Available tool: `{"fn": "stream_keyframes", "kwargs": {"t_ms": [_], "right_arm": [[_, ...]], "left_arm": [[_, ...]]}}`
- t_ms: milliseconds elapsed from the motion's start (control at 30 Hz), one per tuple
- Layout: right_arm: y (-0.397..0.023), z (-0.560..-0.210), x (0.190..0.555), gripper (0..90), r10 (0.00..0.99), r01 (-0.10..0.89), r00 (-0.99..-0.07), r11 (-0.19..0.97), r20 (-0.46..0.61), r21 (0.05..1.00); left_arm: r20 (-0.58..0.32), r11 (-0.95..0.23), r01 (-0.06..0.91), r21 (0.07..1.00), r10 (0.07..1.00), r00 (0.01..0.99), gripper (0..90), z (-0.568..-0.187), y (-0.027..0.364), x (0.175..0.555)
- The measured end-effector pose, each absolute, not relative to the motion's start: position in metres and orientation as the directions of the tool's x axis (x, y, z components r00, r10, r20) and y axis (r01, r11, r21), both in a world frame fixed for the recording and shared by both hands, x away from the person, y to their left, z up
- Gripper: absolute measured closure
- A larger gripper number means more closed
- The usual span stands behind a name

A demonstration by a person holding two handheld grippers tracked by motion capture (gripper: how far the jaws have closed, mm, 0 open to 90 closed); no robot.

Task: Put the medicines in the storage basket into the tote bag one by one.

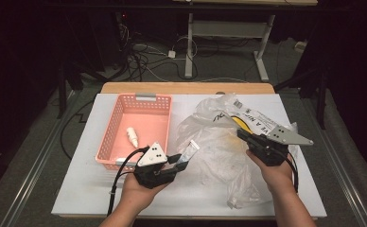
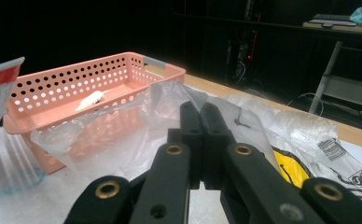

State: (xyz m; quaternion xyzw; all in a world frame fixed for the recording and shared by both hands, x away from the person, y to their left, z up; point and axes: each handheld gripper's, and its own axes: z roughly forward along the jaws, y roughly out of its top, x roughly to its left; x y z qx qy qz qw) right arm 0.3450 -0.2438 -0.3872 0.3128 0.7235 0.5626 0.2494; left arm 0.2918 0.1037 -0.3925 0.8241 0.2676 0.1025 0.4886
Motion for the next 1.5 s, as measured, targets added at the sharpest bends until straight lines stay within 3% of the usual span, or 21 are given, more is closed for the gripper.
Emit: {"fn": "stream_keyframes", "kwargs": {"t_ms": [833, 1500], "right_arm": [[-0.244, -0.386, 0.342, 90.0, 0.731, 0.166, -0.683, 0.171, -0.012, 0.971], [-0.246, -0.382, 0.341, 90.0, 0.73, 0.155, -0.683, 0.161, -0.012, 0.975]], "left_arm": [[-0.092, -0.436, 0.329, 0.838, 0.481, 0.872, 66.3, -0.413, 0.059, 0.298], [-0.093, -0.444, 0.348, 0.826, 0.5, 0.861, 66.3, -0.421, 0.015, 0.327]]}}
